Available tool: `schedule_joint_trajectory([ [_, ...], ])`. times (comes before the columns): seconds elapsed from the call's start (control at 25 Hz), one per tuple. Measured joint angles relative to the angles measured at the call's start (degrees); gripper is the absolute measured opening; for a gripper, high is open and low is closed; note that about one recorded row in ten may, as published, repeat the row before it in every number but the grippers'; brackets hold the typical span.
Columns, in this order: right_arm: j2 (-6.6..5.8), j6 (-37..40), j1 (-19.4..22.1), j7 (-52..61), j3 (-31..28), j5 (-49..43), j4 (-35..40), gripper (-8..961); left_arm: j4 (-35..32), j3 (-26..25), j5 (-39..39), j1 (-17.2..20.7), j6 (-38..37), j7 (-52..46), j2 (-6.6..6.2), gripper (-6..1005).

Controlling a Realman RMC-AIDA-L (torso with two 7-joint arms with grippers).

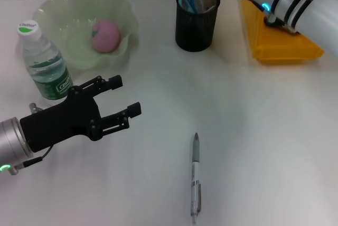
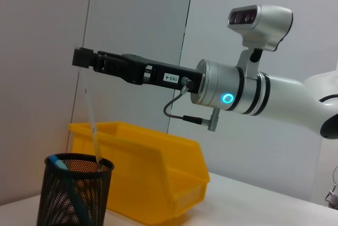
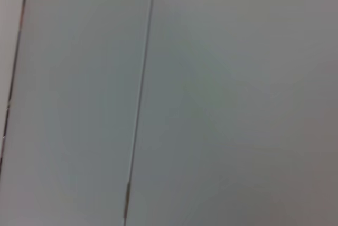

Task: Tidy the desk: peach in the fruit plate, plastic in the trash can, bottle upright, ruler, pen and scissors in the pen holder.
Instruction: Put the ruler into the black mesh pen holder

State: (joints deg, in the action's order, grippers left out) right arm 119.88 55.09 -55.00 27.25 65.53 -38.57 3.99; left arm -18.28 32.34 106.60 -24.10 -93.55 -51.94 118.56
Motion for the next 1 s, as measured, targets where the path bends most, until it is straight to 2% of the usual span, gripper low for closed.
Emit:
schedule_joint_trajectory([
  [1.0, 0.00, -1.59, -0.24, 2.05, 1.28, 0.28, 0.21, 390, 2.63, 0.00, -2.13, 0.17, 1.78, 2.87, 0.00, 800],
])
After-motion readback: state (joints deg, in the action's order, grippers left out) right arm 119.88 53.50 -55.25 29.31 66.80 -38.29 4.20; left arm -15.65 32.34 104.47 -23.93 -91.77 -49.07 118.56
